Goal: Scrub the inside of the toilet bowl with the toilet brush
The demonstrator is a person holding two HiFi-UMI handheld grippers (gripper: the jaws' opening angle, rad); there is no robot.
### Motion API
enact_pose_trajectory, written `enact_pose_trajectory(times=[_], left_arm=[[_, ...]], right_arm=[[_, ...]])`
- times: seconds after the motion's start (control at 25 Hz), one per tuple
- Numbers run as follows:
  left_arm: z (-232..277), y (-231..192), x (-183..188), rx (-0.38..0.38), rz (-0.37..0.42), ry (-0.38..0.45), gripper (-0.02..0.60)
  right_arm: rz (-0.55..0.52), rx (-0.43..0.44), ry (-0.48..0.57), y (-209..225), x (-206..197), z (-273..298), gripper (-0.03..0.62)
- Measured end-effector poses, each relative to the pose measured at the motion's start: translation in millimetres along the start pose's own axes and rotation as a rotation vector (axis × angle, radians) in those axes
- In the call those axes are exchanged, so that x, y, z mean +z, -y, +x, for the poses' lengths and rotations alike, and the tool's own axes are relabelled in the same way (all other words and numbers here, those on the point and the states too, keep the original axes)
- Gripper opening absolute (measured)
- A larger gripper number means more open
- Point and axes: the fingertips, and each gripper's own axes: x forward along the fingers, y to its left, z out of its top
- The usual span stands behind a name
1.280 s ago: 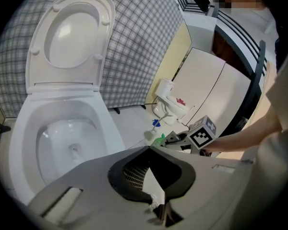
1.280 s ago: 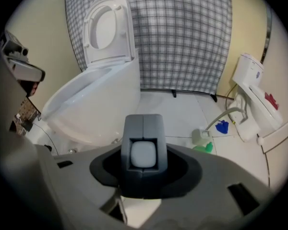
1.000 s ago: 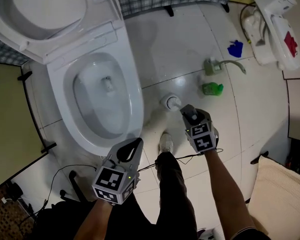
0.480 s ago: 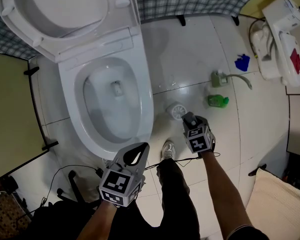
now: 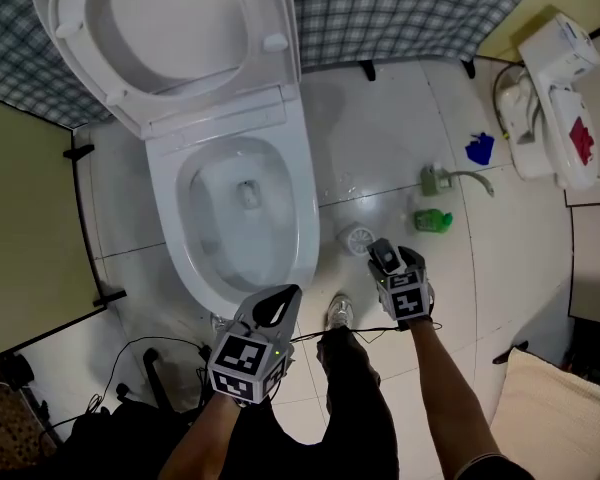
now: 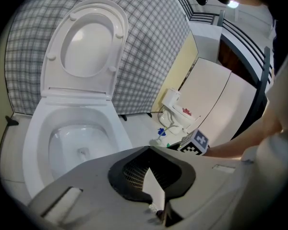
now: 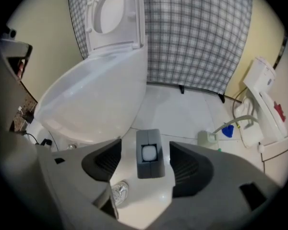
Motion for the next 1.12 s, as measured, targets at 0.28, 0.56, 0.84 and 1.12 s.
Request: enact_pose_trajectory(times=[0.28,0.56,0.84,1.12], left_arm=[[-51,-7,72,0.037,0.054,0.068,0.009],[-129,7,158,0.070,0.054,0.212,0.009],[-191,27,215,0.060,0.085,0.331,0.011],[-256,45,277,0.085,0.128,0.436,0.009]], right_arm=[[0.062,0.009,0.335,-21,108,-144,0.279],[0.196,0.240,0.555,-74,203,-275,0.157],[-0.003,0.311,0.700,-133,292,-355,0.023],[-0.118,0.471,0.844,-199,358,-455,0.012]])
